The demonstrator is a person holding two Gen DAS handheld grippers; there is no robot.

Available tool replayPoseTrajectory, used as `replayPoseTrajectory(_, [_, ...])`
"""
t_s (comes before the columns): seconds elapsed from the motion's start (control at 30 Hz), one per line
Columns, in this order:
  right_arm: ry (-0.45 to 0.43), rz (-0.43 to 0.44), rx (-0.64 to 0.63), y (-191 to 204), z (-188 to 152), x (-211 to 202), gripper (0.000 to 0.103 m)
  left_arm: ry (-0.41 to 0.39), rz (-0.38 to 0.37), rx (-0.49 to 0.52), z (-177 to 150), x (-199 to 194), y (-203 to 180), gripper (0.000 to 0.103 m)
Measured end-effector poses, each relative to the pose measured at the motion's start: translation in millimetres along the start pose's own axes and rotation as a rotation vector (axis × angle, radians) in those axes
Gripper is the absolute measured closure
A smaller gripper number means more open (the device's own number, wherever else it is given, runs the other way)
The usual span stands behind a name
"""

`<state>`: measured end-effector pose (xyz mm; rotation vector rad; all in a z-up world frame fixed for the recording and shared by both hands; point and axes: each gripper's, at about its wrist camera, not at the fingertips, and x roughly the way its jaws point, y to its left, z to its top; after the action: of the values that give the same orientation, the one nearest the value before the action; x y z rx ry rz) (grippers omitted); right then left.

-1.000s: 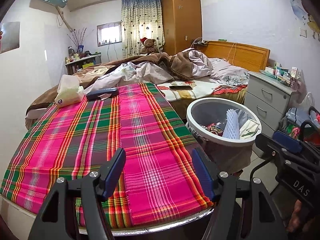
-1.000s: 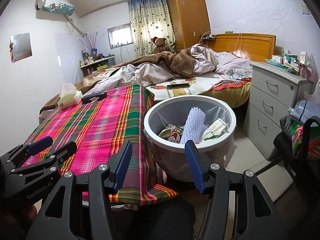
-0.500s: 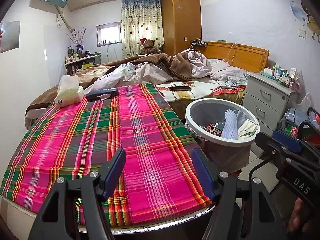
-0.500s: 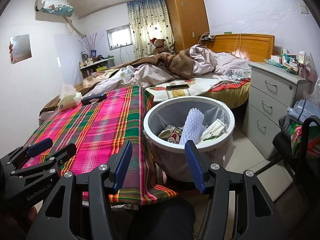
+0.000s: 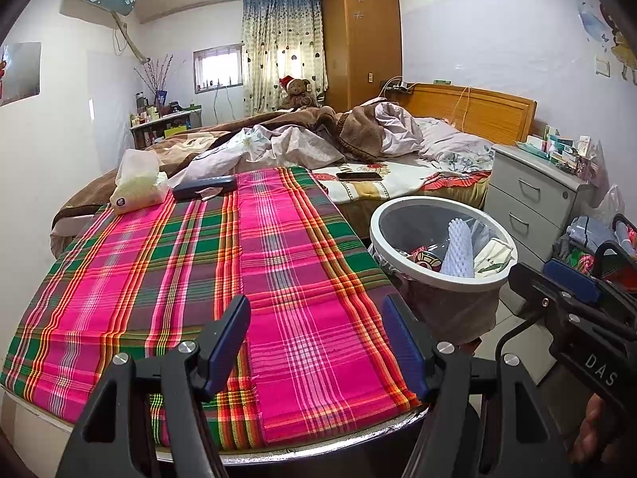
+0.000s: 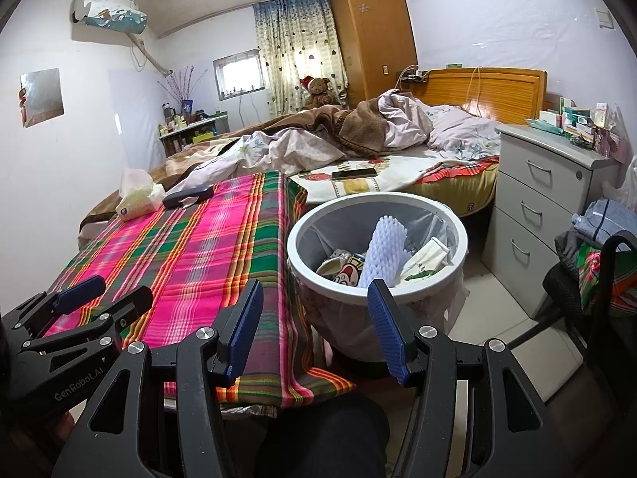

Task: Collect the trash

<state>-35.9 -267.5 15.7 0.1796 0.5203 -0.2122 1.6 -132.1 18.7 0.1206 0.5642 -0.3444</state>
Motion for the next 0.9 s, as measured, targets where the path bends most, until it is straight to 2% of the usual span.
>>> replayPoseTrajectory(0.9, [0.001, 0.003, -0.004, 3.4, 0.1, -2.4, 0.047, 0.0, 0.0, -0.002, -0.3, -0.3, 0.2, 0.033])
